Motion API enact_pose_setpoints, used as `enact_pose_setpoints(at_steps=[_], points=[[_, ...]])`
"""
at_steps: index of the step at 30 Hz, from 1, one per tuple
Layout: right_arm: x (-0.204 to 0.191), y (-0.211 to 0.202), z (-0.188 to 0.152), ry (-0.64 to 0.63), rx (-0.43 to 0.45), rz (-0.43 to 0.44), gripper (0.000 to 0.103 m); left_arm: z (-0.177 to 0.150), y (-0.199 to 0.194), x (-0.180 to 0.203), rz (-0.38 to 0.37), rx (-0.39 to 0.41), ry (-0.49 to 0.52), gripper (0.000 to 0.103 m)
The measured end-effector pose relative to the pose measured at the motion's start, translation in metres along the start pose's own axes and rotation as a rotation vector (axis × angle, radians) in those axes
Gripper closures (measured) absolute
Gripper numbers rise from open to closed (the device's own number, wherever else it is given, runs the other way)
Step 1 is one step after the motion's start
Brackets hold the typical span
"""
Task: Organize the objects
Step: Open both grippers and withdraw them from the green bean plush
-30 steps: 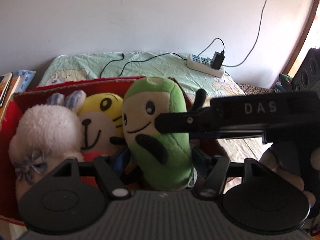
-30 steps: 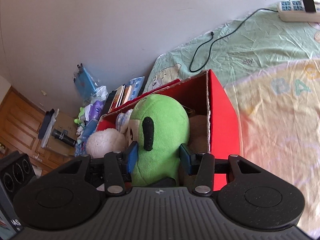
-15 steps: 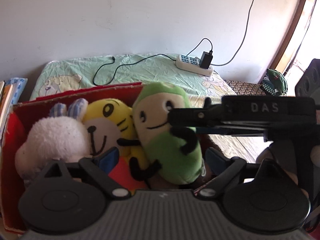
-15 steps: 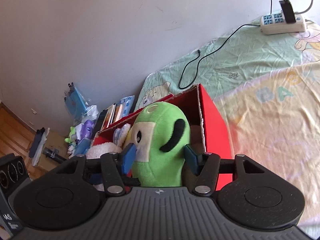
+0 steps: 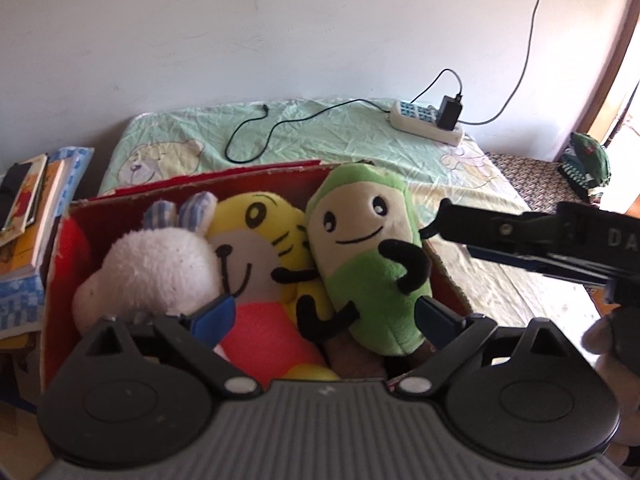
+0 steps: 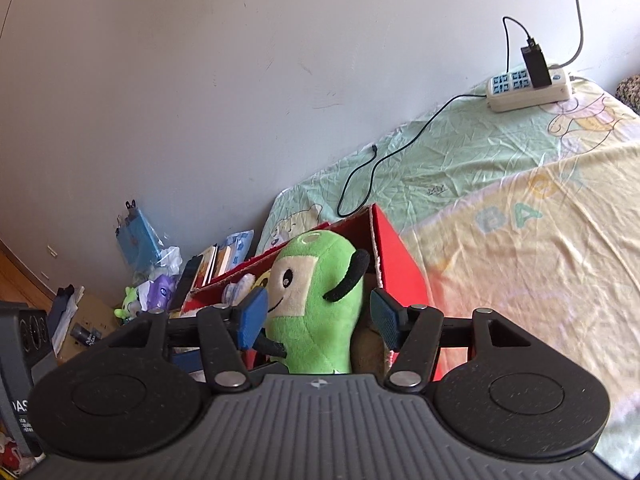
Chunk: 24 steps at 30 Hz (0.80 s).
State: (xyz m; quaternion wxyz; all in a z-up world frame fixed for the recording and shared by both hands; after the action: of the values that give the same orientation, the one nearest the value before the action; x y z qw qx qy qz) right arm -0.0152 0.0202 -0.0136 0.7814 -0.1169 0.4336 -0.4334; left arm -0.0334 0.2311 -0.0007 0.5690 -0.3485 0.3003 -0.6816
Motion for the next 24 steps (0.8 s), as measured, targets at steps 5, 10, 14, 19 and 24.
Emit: enact_pose_setpoints(at_steps=[5,10,14,19,24], points=[[0.001,-0.016,-0.004,-0.079,0.009,-0.036,0.043,-0.001,-0.007,0.014,0.068,-0.002,-0.026,0.004],[0.014,-0.036,-0.009,-0.100,0.002,-0.058,0.042,-0.008,-0.015,0.040,0.138,-0.001,-0.033,0.003],[0.026,-0.052,-0.015,-0.112,-0.006,-0.085,0.042,-0.017,-0.017,0.065,0.174,-0.006,-0.033,0.003],[0.043,-0.070,-0.023,-0.112,-0.012,-0.134,0.038,-0.030,-0.011,0.096,0.197,-0.034,-0.024,0.003],[0.062,-0.091,-0.030,-0.111,-0.006,-0.198,0.038,-0.044,0.002,0.127,0.204,-0.094,-0.004,0.003]])
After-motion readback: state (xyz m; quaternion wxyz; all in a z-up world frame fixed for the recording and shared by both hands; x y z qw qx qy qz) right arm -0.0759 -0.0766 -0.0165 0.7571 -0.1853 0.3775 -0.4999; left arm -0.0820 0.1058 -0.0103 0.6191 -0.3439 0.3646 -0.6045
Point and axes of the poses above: each gripper's, at about its wrist camera, not at the fingertips, and y roughly the way its jaws point, x to its right, z to its top, the point moved 2 cm from there along y, roughly the way its jaws point, and after that the axes turned 6 degrees about -x, right-handed, at the moved point
